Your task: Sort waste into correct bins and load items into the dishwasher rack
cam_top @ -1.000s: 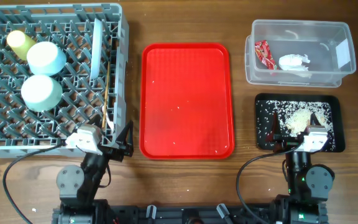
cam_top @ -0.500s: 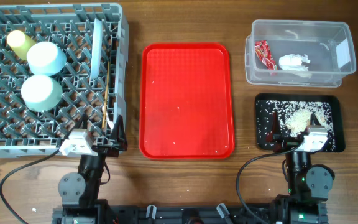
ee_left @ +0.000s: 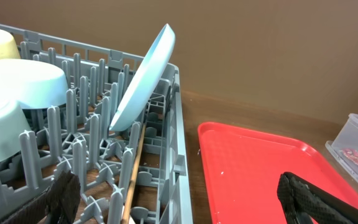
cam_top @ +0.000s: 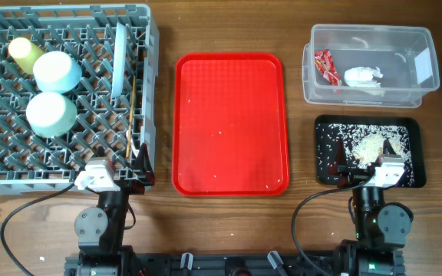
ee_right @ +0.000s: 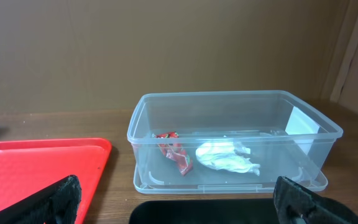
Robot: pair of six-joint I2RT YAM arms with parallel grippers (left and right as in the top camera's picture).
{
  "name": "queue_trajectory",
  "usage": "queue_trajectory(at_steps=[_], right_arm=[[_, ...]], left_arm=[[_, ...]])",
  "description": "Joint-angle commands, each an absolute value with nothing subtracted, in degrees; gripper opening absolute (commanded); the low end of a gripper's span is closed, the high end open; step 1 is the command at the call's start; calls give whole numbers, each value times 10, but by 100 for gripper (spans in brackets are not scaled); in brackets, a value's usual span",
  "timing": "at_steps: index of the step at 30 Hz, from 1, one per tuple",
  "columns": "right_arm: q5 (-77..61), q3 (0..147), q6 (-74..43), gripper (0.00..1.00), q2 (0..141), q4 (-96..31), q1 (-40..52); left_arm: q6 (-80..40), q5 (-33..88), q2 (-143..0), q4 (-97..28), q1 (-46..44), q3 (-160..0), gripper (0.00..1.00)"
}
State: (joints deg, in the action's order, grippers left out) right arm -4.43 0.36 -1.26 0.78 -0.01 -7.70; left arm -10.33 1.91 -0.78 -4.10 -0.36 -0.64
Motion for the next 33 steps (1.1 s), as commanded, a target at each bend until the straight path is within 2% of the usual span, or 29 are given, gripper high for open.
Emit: queue_trajectory(at_steps=[1, 33], right_arm=[[-39, 3, -19, 100, 2, 1, -80], [-39, 3, -19, 100, 2, 1, -80]], left_arm=[[-90, 8, -2, -44, 1, -3, 100], [-92, 10, -2, -43, 9, -3, 100]])
